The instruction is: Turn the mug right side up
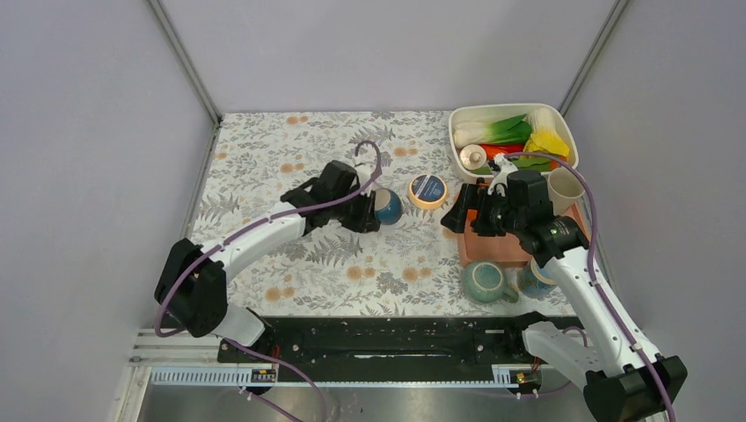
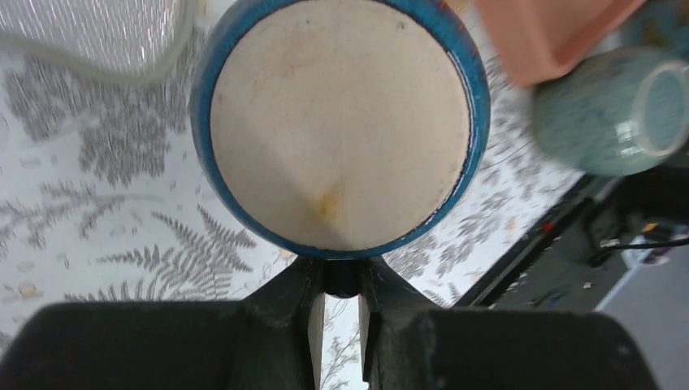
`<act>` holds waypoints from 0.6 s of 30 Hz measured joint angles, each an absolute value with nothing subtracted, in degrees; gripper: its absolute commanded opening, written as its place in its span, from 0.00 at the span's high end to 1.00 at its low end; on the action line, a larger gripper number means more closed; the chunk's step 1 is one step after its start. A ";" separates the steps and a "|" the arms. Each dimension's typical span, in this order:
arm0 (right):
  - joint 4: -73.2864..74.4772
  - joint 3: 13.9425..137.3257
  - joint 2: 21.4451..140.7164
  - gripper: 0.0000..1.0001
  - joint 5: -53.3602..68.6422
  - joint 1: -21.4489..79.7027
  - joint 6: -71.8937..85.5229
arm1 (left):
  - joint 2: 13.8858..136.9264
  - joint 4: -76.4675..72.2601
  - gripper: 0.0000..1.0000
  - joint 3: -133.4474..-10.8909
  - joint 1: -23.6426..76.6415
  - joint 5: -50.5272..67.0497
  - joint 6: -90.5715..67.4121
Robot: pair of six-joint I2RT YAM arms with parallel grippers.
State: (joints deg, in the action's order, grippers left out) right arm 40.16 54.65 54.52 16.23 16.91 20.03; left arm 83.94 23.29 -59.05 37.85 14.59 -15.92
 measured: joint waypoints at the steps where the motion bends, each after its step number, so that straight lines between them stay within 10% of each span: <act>1: 38.13 54.26 54.08 0.01 17.19 17.76 21.28 | 83.92 23.29 1.00 -60.84 37.36 15.94 -15.94; 18: -2.72 45.89 49.23 0.01 27.55 21.08 46.54 | 83.53 25.36 1.00 -78.74 37.12 34.20 -21.39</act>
State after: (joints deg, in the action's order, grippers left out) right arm -2.72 45.89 49.23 27.55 21.08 46.54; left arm 83.53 25.36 -78.74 37.12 34.20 -21.39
